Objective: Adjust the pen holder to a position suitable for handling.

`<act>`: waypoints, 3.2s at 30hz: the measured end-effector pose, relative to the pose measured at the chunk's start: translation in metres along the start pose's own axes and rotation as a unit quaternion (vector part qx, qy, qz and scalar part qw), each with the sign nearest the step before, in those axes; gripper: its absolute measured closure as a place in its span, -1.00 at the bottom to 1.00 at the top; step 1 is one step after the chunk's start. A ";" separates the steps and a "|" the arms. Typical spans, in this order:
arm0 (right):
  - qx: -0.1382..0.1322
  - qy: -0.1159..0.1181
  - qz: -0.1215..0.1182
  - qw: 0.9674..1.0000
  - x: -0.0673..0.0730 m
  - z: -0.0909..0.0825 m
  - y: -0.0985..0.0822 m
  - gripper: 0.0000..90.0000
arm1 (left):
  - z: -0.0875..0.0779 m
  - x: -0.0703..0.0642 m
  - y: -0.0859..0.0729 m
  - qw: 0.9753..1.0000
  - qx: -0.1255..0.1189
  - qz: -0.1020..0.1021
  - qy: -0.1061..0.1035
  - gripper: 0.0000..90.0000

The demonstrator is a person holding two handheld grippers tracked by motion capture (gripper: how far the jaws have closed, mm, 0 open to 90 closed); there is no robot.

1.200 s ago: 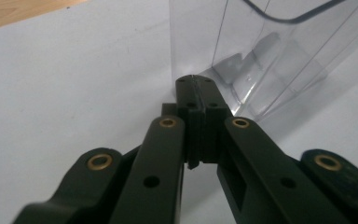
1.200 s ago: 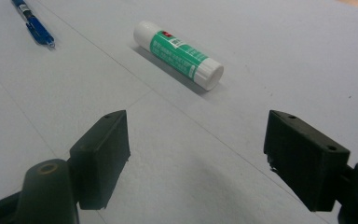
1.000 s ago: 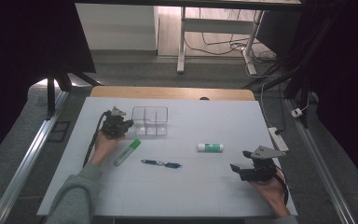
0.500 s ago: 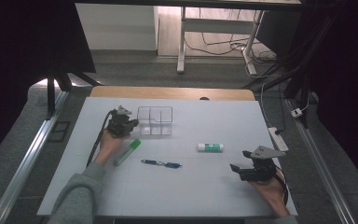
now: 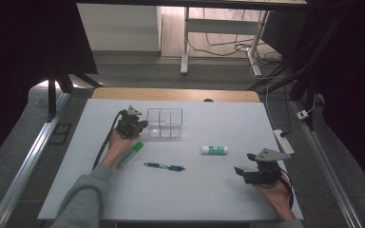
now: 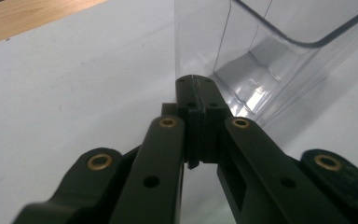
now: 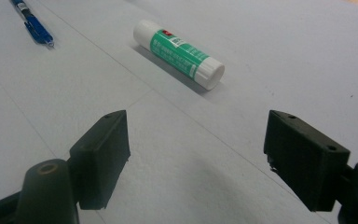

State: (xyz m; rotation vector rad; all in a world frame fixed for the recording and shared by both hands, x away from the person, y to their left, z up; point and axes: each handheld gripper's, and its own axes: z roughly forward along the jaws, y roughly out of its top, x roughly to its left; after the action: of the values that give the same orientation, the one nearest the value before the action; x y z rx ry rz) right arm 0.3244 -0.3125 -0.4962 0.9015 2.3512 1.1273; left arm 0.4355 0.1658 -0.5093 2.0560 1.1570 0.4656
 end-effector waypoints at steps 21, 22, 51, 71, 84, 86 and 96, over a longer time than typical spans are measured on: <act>0.004 0.003 0.001 1.000 0.001 0.003 0.001 -0.51 | 0.010 -0.011 0.013 1.000 0.007 0.015 -0.006 0.97; 0.002 0.002 0.001 1.000 0.002 0.003 0.001 -0.51 | 0.012 -0.012 0.014 1.000 0.006 0.016 -0.006 0.97; 0.005 -0.003 0.003 1.000 0.002 0.002 0.001 -0.51 | 0.033 -0.036 0.032 0.999 0.010 0.036 -0.031 0.97; 0.001 -0.006 0.007 1.000 0.000 -0.002 0.000 -0.51 | 0.036 -0.042 0.031 0.998 0.025 0.045 -0.048 0.97; -0.005 -0.006 0.012 1.000 -0.002 -0.004 -0.001 -0.51 | -0.005 -0.041 0.014 0.997 -0.004 0.047 -0.054 0.96; -0.007 -0.003 0.011 1.000 -0.002 -0.004 -0.001 -0.51 | -0.014 -0.041 0.010 0.997 -0.013 0.049 -0.060 0.80; -0.006 -0.002 0.006 1.000 -0.002 -0.004 0.000 -0.50 | -0.056 -0.048 -0.019 0.995 -0.028 0.066 -0.072 0.20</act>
State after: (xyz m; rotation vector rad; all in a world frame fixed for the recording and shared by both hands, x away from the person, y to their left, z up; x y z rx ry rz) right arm 0.3231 -0.3160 -0.4935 0.9138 2.3362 1.1409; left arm 0.3642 0.1549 -0.4836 2.0882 0.9174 0.4026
